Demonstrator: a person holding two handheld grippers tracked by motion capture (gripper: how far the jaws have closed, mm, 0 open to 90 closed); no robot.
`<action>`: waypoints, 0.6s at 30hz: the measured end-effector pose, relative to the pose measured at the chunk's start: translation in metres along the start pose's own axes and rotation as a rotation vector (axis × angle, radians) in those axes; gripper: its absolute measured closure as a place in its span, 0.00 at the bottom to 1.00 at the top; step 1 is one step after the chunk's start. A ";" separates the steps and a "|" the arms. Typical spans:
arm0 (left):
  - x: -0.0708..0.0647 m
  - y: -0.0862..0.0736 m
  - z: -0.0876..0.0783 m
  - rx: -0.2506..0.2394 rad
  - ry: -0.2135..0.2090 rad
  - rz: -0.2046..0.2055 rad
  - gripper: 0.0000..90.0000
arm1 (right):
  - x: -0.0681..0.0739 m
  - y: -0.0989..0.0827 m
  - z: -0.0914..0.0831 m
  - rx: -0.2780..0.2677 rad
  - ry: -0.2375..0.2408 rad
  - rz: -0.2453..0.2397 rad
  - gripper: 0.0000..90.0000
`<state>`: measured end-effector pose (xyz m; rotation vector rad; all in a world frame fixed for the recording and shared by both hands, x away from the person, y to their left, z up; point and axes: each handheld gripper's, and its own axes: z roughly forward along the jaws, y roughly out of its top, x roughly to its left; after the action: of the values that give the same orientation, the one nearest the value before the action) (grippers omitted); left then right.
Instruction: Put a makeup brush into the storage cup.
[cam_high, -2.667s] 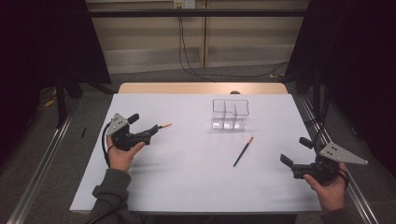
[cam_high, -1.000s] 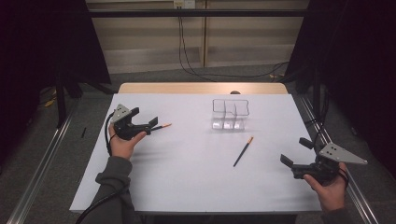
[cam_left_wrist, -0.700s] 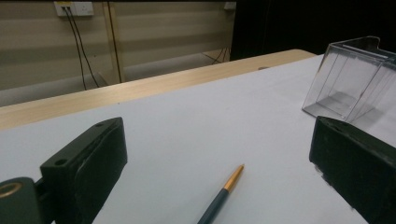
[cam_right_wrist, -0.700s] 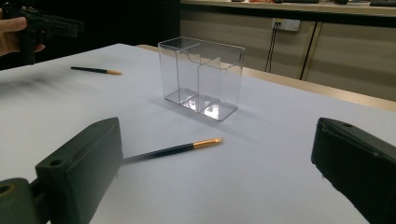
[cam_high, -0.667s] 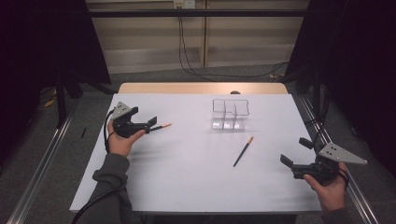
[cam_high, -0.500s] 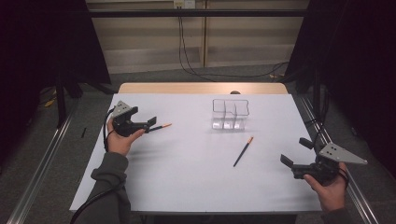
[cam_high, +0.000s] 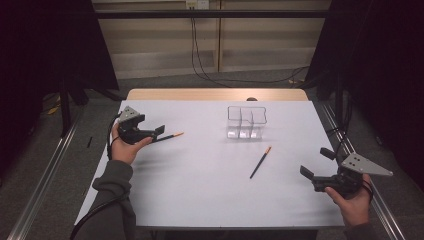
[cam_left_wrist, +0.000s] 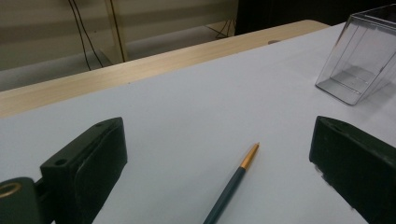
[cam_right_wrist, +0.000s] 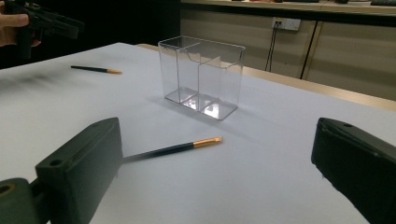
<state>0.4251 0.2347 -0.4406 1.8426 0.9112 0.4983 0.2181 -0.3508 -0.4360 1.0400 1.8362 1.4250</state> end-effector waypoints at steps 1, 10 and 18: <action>0.000 0.001 0.000 0.000 -0.002 -0.003 0.04 | 0.000 0.000 0.000 0.001 0.003 0.001 0.02; 0.004 0.005 0.001 0.063 -0.003 0.000 0.04 | 0.001 0.000 0.000 0.002 0.004 0.001 0.02; 0.007 0.008 0.004 0.125 -0.020 0.006 0.04 | 0.000 0.000 0.000 0.003 0.004 0.000 0.02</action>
<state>0.4346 0.2359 -0.4356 1.9601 0.9422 0.4339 0.2182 -0.3503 -0.4364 1.0398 1.8419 1.4252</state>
